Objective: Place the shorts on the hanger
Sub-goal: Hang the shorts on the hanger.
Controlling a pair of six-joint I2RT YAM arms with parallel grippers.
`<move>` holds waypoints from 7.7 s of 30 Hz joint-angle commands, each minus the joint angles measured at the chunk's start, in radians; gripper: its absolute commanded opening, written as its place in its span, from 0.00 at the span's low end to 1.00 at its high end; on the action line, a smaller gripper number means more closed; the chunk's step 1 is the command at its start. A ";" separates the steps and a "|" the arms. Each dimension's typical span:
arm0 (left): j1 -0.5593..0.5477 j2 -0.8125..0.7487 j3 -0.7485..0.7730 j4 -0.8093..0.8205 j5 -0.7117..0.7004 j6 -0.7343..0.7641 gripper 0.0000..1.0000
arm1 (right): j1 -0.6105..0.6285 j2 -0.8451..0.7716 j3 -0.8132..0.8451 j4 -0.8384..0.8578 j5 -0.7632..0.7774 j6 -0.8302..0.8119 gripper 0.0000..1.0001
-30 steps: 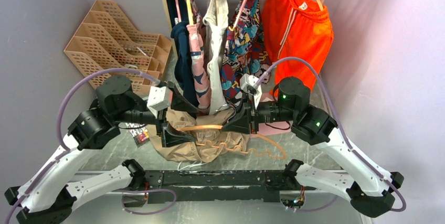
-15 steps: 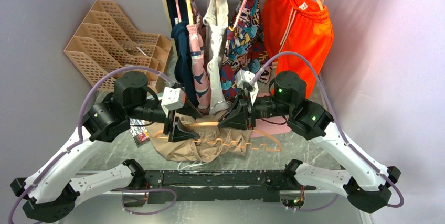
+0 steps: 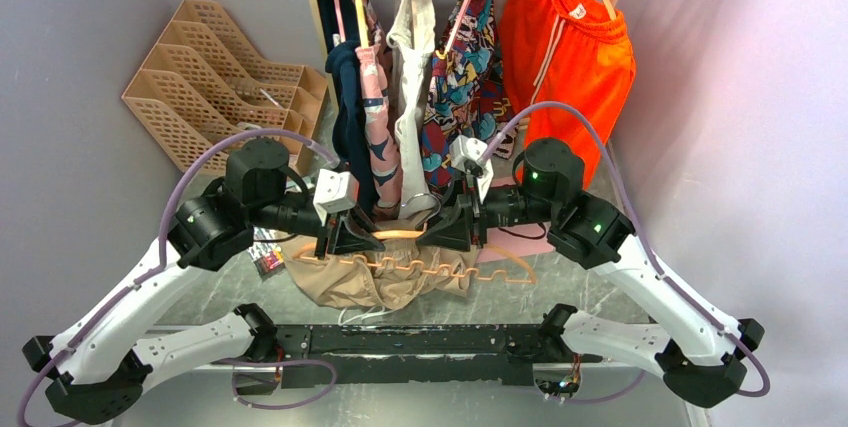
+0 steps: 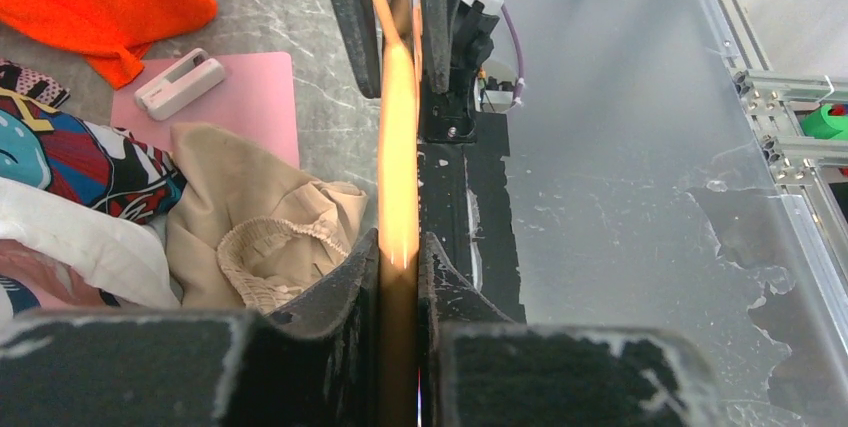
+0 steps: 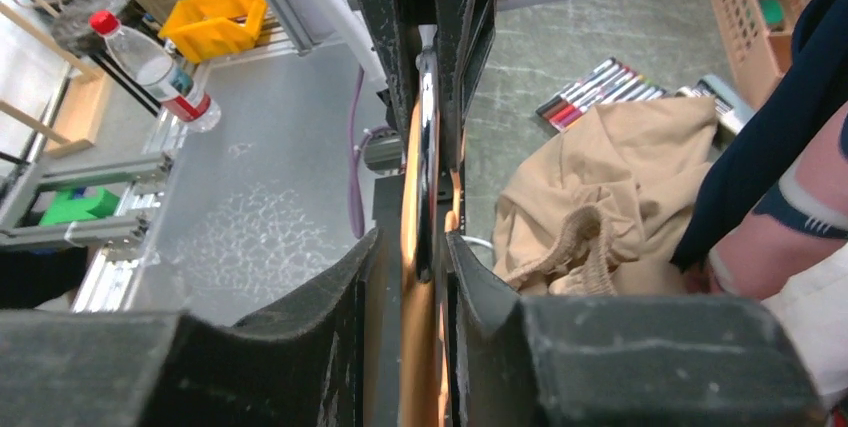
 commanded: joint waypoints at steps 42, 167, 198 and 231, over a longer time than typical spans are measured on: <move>0.002 -0.458 -0.333 0.075 -0.892 -0.597 0.99 | 0.009 -0.258 -0.166 -0.042 0.418 0.229 0.00; 0.000 -0.051 0.040 -0.411 -1.001 -0.968 0.07 | 0.388 0.044 -0.465 0.694 1.004 0.123 0.00; 0.000 -0.007 0.332 -0.467 -0.941 -0.929 0.07 | 0.433 0.195 -0.406 0.977 1.059 0.133 0.00; 0.000 -0.007 0.521 -0.366 -0.739 -0.853 0.99 | 0.397 0.183 -0.419 1.329 0.827 0.166 0.00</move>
